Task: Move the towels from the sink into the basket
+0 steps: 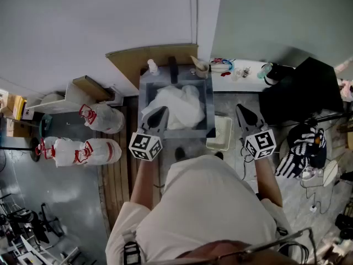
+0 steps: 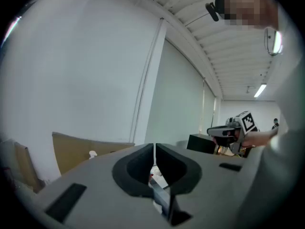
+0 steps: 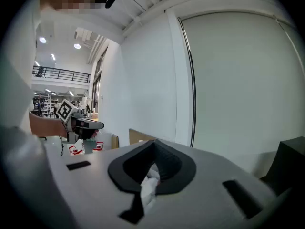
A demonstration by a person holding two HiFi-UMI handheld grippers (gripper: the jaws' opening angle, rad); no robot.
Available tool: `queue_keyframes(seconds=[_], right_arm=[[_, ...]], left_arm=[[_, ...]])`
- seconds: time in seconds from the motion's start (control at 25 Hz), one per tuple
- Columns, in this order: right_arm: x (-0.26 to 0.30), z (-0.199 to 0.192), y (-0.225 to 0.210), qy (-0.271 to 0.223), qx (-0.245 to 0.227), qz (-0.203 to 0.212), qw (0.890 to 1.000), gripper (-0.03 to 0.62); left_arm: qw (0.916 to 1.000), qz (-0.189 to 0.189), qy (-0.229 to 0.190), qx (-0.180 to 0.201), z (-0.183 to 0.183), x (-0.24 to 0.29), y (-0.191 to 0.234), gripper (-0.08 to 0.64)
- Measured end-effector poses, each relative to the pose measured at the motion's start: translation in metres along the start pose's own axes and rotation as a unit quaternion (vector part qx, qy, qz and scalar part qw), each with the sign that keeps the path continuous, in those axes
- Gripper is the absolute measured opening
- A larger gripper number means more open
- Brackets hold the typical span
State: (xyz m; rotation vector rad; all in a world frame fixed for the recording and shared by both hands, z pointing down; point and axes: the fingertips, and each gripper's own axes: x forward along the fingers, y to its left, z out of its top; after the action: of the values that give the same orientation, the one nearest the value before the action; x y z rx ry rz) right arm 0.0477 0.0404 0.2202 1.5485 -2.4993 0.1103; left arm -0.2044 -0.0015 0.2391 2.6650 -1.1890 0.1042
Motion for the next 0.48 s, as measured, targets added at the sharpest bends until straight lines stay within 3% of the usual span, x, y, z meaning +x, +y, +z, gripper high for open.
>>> queue_keyframes(seconds=[0.48], right_arm=[[0.010, -0.002, 0.000, -0.001, 0.004, 0.008, 1.000, -0.003]], left_arm=[[1.0000, 0.003, 0.005, -0.005, -0.008, 0.005, 0.003, 0.017]])
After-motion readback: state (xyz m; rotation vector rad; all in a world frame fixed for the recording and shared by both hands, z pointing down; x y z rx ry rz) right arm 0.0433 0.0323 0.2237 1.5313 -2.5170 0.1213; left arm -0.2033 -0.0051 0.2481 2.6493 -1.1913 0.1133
